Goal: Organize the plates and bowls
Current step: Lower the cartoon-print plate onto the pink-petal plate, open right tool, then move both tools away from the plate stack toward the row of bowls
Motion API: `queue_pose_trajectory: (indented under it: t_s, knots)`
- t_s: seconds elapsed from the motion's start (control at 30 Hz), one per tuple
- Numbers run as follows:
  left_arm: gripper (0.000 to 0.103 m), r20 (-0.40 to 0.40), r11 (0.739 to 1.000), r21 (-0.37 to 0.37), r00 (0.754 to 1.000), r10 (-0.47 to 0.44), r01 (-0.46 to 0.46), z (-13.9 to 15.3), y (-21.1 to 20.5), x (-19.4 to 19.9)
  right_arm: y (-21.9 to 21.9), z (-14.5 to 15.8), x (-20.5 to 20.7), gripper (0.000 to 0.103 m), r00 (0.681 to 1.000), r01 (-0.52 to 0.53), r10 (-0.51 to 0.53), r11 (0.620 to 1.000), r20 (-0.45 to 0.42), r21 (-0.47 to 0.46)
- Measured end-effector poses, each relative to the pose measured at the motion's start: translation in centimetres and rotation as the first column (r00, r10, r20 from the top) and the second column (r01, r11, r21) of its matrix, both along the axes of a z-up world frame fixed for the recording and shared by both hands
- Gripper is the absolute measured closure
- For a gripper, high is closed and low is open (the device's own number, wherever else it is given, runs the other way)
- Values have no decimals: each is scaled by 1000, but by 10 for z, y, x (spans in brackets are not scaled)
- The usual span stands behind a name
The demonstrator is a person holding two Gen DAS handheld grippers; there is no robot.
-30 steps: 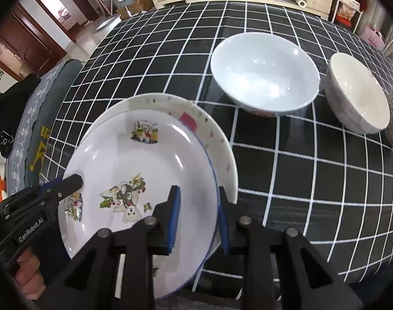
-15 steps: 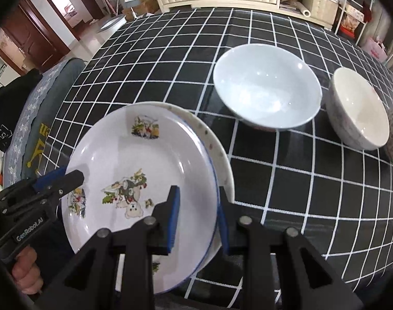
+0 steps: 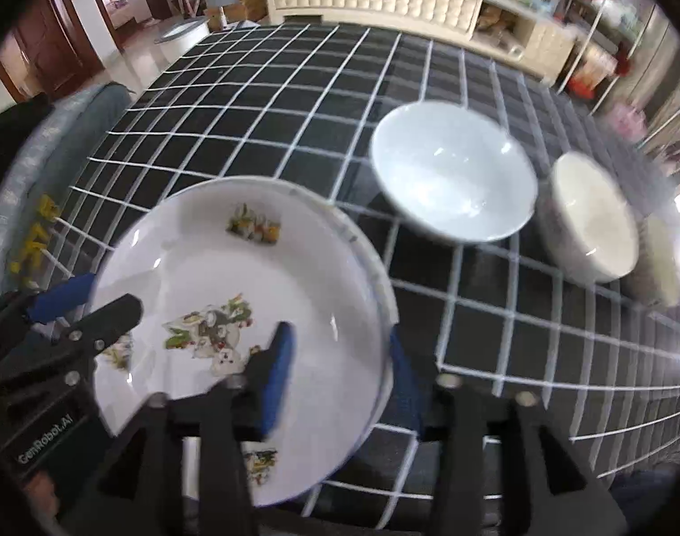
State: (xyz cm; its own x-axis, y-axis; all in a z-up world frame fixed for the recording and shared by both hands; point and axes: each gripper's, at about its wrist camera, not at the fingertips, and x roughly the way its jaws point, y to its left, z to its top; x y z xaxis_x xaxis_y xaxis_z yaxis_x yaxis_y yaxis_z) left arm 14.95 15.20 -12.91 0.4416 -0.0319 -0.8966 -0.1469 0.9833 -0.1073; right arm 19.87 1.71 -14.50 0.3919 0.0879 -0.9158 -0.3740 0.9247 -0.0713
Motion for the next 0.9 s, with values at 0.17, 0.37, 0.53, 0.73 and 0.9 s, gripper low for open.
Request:
queue_pose_trajectory:
  t_s: [0.17,0.37,0.53,0.73,0.9]
  knots:
    - [58,0,1000,-7,1000,1,-1,-3,1,2,-6,5,4,37,1000,24,-24,999,-11,36]
    - [58,20,1000,-2,1000,-2,2,5,-2,1,-19,29,-7,36,995,13,-17,999,95,47]
    - [58,66,997,14,995,-70,69,23,-19,-1,-42,54,-16,36,982,52,-70,993,174,107]
    - [58,142,994,77,985,-93,83,49,-40,-7,-63,74,-25,33,964,60,-74,996,256,62]
    - [35,212,994,71,973,-95,81,71,-50,-13,-89,89,-35,33,956,77,-108,989,273,123]
